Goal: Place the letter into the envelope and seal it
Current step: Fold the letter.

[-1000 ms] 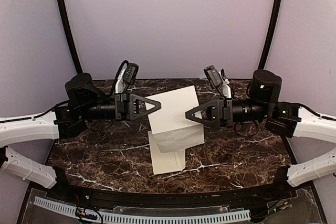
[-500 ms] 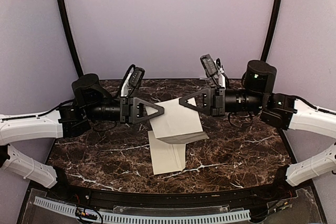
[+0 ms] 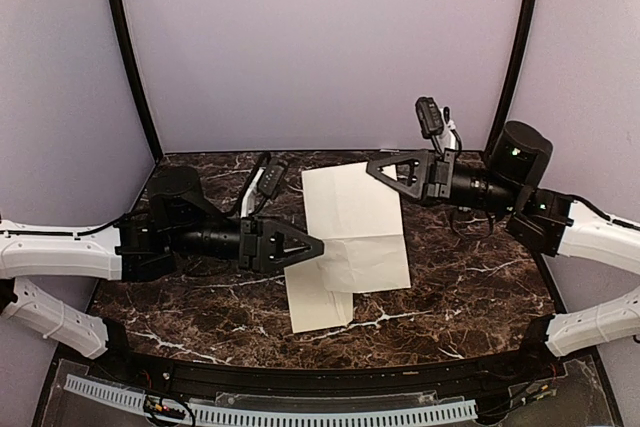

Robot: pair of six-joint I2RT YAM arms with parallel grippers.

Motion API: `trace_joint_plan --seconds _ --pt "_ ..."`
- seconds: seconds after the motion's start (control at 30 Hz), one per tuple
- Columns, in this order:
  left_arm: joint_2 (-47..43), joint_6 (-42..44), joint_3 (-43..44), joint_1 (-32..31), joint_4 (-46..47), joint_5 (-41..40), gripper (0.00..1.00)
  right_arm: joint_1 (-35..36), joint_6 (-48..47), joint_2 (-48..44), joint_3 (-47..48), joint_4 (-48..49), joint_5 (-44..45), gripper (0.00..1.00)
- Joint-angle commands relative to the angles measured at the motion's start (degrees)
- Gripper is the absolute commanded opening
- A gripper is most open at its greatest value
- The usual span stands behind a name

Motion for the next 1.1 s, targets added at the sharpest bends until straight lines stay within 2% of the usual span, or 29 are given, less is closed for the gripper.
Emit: trace_joint_plan --seconds 0.0,0.17,0.23,0.37,0.6,0.67,0.8,0.83,0.87,1.0,1.07 --pt "-0.19 5.06 0.16 -1.52 0.6 -5.15 0.68 -0.52 5.97 -1.05 -0.28 7.03 -0.61 0.0" --pt "0.65 7.18 -0.59 -2.52 3.42 -7.04 0.68 -0.78 10.98 -1.74 -1.33 9.95 -0.67 0.0" --pt "1.21 7.4 -0.99 -3.26 5.71 -6.87 0.65 -0.96 11.13 -2.59 -1.69 9.56 0.75 0.0" --pt "1.95 7.11 -1.89 -4.38 8.46 -6.34 0.49 -1.02 12.39 -4.5 -3.4 8.56 5.27 0.0" --pt "-0.54 6.85 -2.65 -4.76 9.05 -5.7 0.07 -1.06 14.67 -5.46 -6.84 8.27 10.75 0.0" --pt "-2.31 7.74 -2.5 -4.76 7.13 -6.5 0.01 -1.06 13.86 -5.44 -7.28 7.44 11.35 0.0" --pt "-4.35 9.42 -1.98 -4.72 2.34 -9.98 0.0 -1.06 7.91 -4.06 -3.71 -0.56 11.33 0.0" --pt "-4.6 10.04 -1.76 -4.74 0.15 -10.53 0.0 -1.06 6.07 -3.83 -2.5 -3.41 11.79 0.06" --pt "-4.9 10.36 -1.13 -4.69 -1.11 -11.34 0.0 -1.06 4.07 -3.79 -1.56 -6.05 12.27 0.16" --pt "-4.91 11.99 1.06 -4.67 -7.17 -12.18 0.0 -1.15 -3.72 -5.77 1.78 -17.64 17.22 0.66" --pt "-4.59 12.48 1.9 -4.63 -8.95 -11.73 0.0 -1.28 -8.15 -7.14 3.3 -22.53 19.73 0.81"
